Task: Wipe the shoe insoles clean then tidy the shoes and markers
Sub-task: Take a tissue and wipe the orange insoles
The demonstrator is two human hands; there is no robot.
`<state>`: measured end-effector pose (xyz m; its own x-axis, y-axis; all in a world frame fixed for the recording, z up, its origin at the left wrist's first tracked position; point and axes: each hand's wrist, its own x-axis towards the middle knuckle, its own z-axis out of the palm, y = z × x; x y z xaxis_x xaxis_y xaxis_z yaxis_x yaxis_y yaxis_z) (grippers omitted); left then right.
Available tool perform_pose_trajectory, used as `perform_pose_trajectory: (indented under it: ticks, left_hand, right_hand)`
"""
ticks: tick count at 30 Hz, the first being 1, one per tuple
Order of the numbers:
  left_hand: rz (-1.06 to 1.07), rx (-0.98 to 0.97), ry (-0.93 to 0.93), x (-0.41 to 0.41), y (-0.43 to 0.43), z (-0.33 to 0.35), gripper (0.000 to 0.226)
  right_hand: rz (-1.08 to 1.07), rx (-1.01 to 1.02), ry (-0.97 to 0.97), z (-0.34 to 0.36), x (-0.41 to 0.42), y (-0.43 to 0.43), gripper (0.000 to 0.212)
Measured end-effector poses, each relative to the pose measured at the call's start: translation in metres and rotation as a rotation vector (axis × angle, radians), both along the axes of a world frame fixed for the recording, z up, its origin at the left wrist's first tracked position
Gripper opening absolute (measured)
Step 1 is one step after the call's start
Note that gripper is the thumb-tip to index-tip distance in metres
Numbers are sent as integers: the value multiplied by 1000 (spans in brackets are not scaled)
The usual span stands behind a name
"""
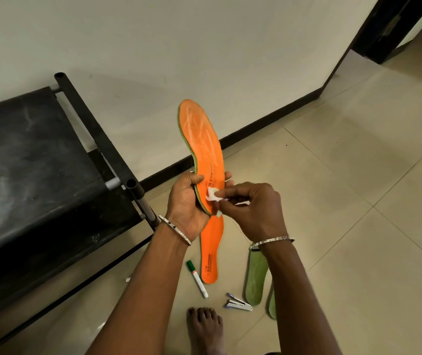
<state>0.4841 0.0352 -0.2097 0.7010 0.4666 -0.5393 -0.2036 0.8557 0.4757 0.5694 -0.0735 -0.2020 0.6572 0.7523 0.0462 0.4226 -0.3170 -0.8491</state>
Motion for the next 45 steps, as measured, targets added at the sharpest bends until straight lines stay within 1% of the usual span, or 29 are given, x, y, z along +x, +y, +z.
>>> perform_pose_trajectory:
  ticks: [3, 5, 6, 8, 9, 10, 12, 14, 16, 17, 18, 20, 23, 25, 27, 30, 32, 34, 35, 36, 38, 41, 42, 43, 45]
  left_hand:
    - [-26, 22, -2, -2, 2, 2, 46]
    - [-35, 36, 2, -1, 2, 3, 45]
    - [-38, 40, 10, -1, 1, 4, 45]
    - [-42, 55, 19, 0, 0, 5, 47]
    - [-44, 70, 20, 0, 0, 4, 49]
    - [-48, 82, 14, 0, 0, 3, 51]
    - [-47, 98, 0, -1, 1, 3, 56]
    - [-46, 104, -10, -2, 4, 1, 65]
    - [-54, 101, -6, -2, 5, -1, 76]
    - [-59, 93, -5, -2, 4, -1, 79]
    - [-61, 85, -13, -2, 4, -1, 80]
    - [-51, 74, -40, -1, 4, 0, 80]
    - [-45, 82, -50, 1, 0, 3, 77]
    - [-53, 88, -48, 2, -2, 4, 75]
    - [-52, 76, -60, 2, -2, 4, 74]
    - [-45, 54, -65, 0, 2, 3, 74]
    - [-58, 72, -46, -1, 3, 2, 78]
    - [-71, 81, -33, -3, 4, 1, 80]
    - [-75, 77, -29, -3, 4, 1, 79]
    - [-75, 73, -30, -3, 4, 3, 78]
    - [-66, 72, -35, -1, 3, 4, 74]
    - [-61, 76, -20, 1, -2, 5, 72]
    - [-61, 71, -21, 2, -2, 5, 73]
    - [-59, 62, -27, 2, -3, 5, 72]
    - [-53, 47, -44, 1, -1, 5, 72]
  right_hand:
    - [180, -67, 115, 10, 3, -3, 15]
    - [187, -82, 154, 12, 7, -5, 16]
    - [129, -62, 104, 11, 7, -5, 16]
    - [-40, -5, -85, 6, 5, -2, 16]
    - [-93, 16, -157, 5, 3, 1, 16]
    - [-104, 26, -183, 5, 2, 2, 16]
    - [-20, 4, -117, 8, 1, 2, 16]
    - [134, -39, 43, 14, 5, -2, 17]
    - [274, -33, 214, 20, 9, -7, 17]
    - [317, -19, 265, 21, 10, -9, 17]
    - [323, -5, 271, 20, 11, -8, 17]
    - [222, 26, 173, 14, 9, -5, 17]
    - [-20, 58, -65, 6, 5, 0, 19]
    - [-43, 62, -105, 5, 5, 0, 20]
    - [26, 47, -99, 5, 5, -1, 21]
    - [153, -18, -26, 11, 5, -3, 23]
    - [239, -56, 110, 18, 9, -6, 22]
    - [328, -39, 257, 23, 12, -9, 19]
    - [347, -27, 283, 23, 11, -9, 18]
    - [328, -16, 275, 23, 9, -8, 16]
    - [198, 10, 201, 18, 7, -3, 13]
    - [-24, 28, -39, 12, 7, -1, 11]
    - [-46, 35, -80, 11, 8, -2, 11]
    - [-35, 33, -80, 12, 8, -3, 12]
    - [60, 3, -2, 14, 9, -4, 13]
